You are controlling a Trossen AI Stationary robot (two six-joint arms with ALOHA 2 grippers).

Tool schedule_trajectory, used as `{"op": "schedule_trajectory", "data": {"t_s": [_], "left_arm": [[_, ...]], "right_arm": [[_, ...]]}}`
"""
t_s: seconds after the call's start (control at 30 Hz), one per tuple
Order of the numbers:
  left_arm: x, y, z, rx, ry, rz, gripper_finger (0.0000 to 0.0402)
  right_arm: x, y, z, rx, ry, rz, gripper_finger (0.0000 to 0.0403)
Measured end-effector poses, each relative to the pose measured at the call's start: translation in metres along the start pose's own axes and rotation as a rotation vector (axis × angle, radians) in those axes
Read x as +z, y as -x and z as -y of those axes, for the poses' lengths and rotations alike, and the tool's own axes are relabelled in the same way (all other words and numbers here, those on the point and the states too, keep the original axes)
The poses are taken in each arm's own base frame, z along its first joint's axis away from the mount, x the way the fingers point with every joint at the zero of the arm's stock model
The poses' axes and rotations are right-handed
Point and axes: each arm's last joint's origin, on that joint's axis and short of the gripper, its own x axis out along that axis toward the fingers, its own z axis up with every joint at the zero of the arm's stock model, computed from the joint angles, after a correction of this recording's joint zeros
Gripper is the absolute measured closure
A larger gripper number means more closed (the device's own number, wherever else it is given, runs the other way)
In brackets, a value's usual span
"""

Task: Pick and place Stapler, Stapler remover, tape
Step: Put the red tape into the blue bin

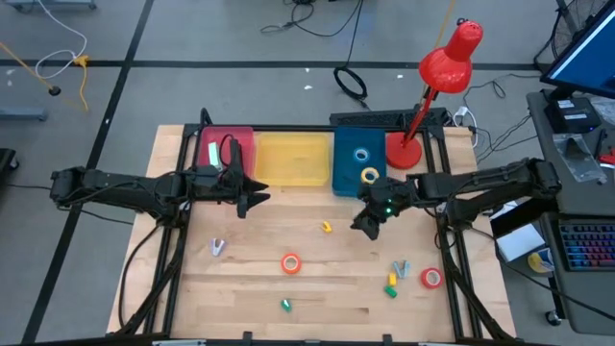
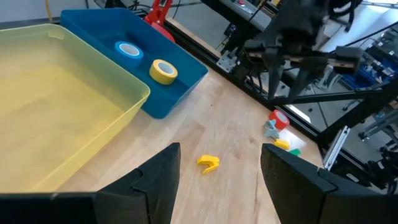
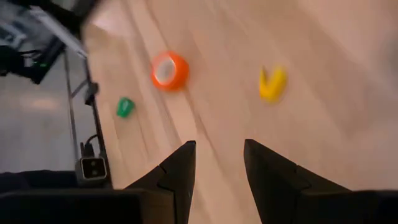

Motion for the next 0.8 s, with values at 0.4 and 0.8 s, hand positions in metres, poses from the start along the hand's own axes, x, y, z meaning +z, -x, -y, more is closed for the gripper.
{"op": "schedule_trajectory", "data": {"t_s": [0.4, 0.8], "left_arm": [[-0.006, 0.0, -0.001, -0.034, -0.003, -0.087, 0.0179], [-0.008, 0.0, -0.003, -0.02, -0.029, -0.111, 0.0179]], "right_arm": [[-0.073, 0.036, -0.002, -0.339, -0.571, -0.316, 0.0275], [-0.125, 0.053, -0.03, -0.316, -0.6, -0.452, 0.0275]]}}
